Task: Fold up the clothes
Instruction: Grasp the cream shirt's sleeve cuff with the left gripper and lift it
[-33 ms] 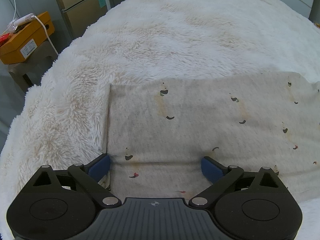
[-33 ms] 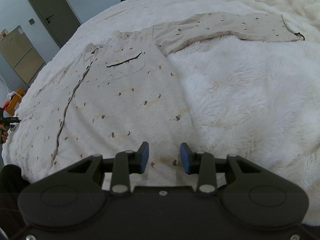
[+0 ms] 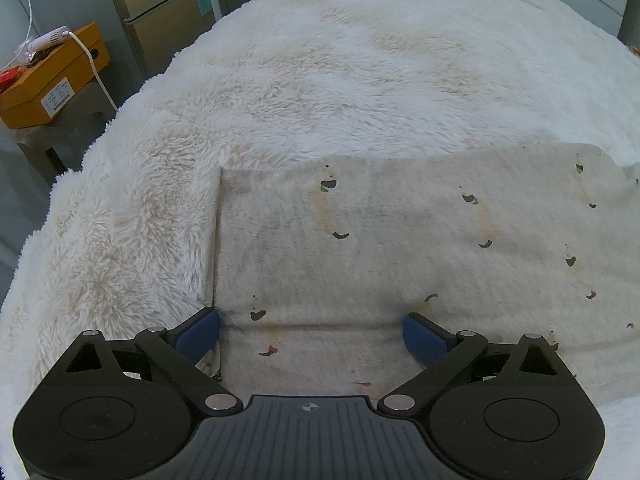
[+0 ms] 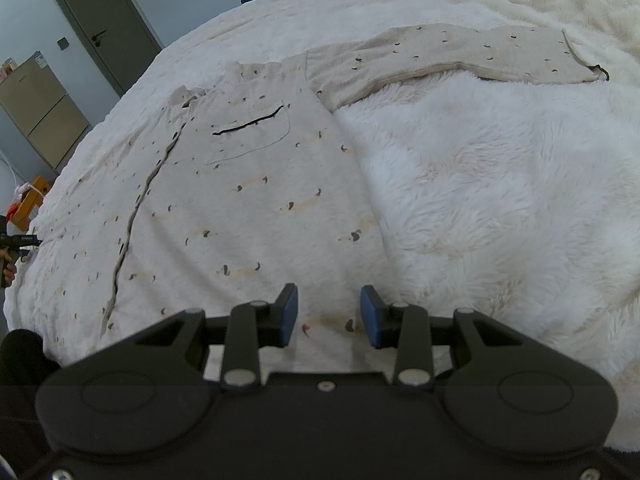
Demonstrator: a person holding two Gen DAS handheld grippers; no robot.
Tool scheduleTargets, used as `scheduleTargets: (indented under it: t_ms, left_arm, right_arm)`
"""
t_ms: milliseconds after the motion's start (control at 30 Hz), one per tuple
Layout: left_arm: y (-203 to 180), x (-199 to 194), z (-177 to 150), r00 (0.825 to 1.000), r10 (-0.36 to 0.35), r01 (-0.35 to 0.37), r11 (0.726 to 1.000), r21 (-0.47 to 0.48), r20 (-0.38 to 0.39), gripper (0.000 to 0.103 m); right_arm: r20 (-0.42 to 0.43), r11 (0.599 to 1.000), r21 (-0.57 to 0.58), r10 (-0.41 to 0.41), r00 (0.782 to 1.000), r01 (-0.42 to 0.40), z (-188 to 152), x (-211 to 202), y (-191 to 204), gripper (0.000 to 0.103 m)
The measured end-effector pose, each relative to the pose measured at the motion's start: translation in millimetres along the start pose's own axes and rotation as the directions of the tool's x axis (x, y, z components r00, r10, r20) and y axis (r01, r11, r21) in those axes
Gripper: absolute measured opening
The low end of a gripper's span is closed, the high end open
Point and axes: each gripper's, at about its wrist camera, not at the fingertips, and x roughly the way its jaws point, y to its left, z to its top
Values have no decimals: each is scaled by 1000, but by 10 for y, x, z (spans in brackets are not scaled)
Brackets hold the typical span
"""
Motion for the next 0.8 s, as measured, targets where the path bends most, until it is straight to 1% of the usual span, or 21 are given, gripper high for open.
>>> scheduleTargets:
  t_ms: [333, 400, 433, 467, 500, 533, 567, 600, 633, 700, 733, 767, 800]
  left_arm:
    - [-36, -100, -32, 999, 12, -11, 1000, -18, 33, 99]
    - [34, -114, -42, 999, -1, 4, 998, -57, 42, 98]
    - [84, -159, -54, 998, -11, 17, 995, -96, 56, 94]
    - [160, -224, -75, 997, -26, 38, 987, -153, 78, 90]
    - [241, -292, -98, 994, -42, 64, 973, -221, 103, 88]
    - [330, -361, -124, 989, -59, 98, 949, -300, 135, 88]
    - [418, -431, -150, 983, -73, 132, 917, -377, 167, 88]
    - [524, -511, -235, 973, -88, 181, 862, -473, 213, 88]
    - [647, -587, -401, 959, -98, 234, 799, -554, 264, 88]
    - [734, -662, -698, 941, -123, 304, 718, -626, 316, 87]
    - [750, -694, -835, 931, -137, 338, 672, -659, 339, 84]
    - [766, -725, -973, 920, -148, 371, 623, -689, 362, 77]
    - [739, -744, -1099, 907, -168, 408, 575, -709, 386, 75]
  right_arm:
    - [1, 1000, 0, 1, 1000, -1, 2, 27, -18, 35]
    - [0, 1000, 2, 3, 1000, -3, 6, 30, -13, 35]
    - [0, 1000, 2, 4, 1000, -4, 7, 29, -9, 35]
    - [0, 1000, 2, 5, 1000, -5, 5, 28, -9, 35]
    - [0, 1000, 1, 5, 1000, -5, 0, 24, -12, 35]
    - [1, 1000, 1, 7, 1000, -7, 0, 12, -14, 35]
    - [3, 1000, 3, 8, 1000, -8, 1, 9, -17, 35]
    - [5, 1000, 6, 9, 1000, -9, 0, 7, -20, 35]
    - [9, 1000, 9, 8, 1000, -8, -1, 3, -20, 35]
    - [18, 1000, 3, 3, 1000, -3, -5, -4, 0, 35]
    - [16, 1000, -8, -1, 1000, 1, -8, 0, 22, 35]
    - [15, 1000, -17, -3, 1000, 3, -9, 2, 38, 35]
    - [14, 1000, -19, -3, 1000, 3, -9, 2, 42, 35]
